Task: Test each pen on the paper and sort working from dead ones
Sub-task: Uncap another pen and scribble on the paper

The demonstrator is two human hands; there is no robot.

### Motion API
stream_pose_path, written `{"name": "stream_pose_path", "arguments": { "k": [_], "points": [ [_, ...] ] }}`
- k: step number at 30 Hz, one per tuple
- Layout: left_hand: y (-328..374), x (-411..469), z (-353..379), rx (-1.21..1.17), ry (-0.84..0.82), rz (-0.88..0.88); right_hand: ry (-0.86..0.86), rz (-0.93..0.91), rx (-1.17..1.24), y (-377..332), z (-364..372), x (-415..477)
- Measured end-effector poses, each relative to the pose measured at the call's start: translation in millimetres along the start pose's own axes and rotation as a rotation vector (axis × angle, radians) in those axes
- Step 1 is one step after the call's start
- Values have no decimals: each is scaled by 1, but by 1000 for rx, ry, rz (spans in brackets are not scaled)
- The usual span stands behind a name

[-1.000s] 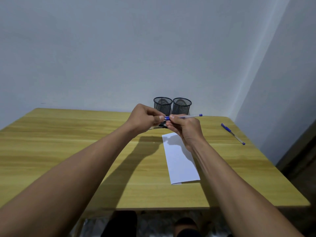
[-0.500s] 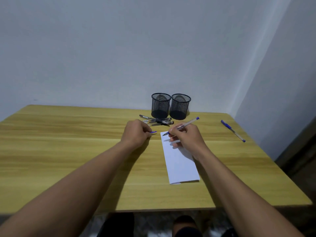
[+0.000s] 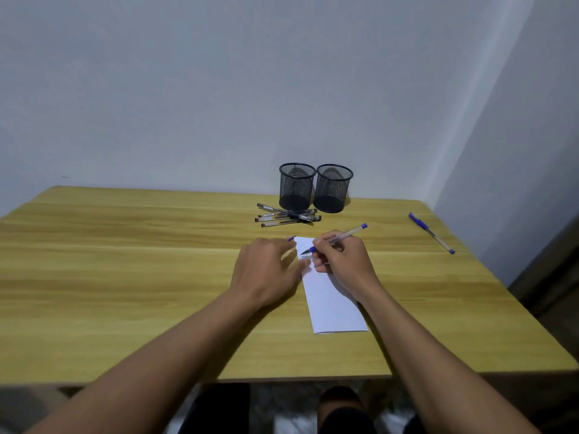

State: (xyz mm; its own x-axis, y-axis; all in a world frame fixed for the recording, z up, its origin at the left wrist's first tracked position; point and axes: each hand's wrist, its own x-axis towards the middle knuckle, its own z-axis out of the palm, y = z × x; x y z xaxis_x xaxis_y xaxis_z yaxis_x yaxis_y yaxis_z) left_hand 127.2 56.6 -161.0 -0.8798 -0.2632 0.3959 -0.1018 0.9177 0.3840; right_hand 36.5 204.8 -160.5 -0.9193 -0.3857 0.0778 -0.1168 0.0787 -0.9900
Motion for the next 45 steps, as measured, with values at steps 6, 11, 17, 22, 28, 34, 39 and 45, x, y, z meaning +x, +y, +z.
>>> {"name": "stream_pose_path", "arguments": {
  "k": [6, 11, 17, 22, 28, 34, 39, 45],
  "points": [
    [-3, -11, 11, 78, -155, -33, 13, -7, -32, -1, -1, -5],
    [-4, -10, 10, 69, -193, -67, 23, 23, -80, -4, -1, -5],
    [-3, -11, 10, 74, -187, -81, 41, 14, -160, -3, 0, 1],
    [-4, -12, 11, 72, -195, -77, 25, 4, -203, 1, 0, 1],
    [-4, -12, 11, 65, -218, -82, 40, -7, -224, 5, 1, 3],
    [-5, -13, 12, 68, -218, -79, 42, -2, -239, 4, 3, 1],
    [-5, -13, 13, 73, -221, -84, 24, -3, -226, 6, 1, 0],
    [-4, -13, 12, 69, -221, -95, 50, -10, -233, 5, 0, 0]
  ]
}}
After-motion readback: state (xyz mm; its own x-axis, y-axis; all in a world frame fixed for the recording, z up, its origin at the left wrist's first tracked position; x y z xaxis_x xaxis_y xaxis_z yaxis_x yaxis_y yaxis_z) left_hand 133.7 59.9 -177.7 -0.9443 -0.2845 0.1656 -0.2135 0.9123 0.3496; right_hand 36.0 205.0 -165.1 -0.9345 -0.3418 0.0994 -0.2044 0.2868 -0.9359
